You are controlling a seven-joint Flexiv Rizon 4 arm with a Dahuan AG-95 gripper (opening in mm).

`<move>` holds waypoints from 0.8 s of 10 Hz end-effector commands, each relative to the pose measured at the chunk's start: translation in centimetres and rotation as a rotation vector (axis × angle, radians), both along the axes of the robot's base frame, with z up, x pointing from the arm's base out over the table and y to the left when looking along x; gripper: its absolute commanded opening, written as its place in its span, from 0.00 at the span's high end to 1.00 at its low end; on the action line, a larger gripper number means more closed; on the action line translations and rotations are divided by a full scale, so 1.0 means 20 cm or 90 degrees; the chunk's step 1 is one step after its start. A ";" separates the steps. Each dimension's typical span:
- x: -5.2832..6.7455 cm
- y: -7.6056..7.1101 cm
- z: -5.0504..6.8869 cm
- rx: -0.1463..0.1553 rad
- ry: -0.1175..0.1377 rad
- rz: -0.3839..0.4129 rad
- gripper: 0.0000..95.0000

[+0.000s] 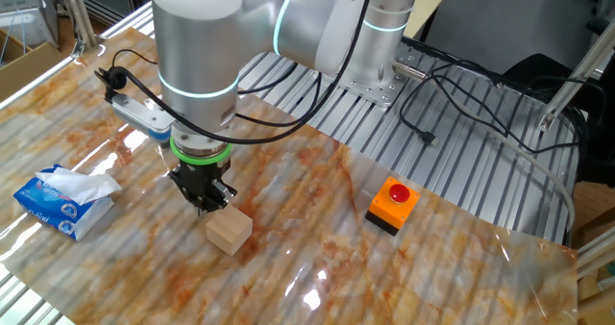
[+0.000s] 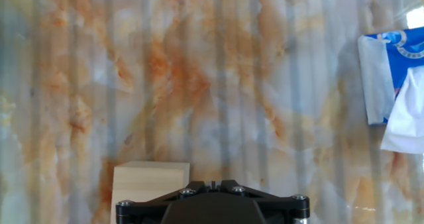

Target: Use the gripper to push the small block from left to right

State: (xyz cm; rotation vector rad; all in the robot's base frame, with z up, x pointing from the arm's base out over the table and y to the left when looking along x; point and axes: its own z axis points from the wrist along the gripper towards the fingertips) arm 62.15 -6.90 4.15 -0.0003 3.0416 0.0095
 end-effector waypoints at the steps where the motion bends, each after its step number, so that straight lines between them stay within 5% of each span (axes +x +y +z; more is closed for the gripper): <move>1: 0.01 0.00 -0.01 -0.002 0.000 -0.001 1.00; 8: 0.01 0.00 -0.01 -0.010 0.000 0.114 1.00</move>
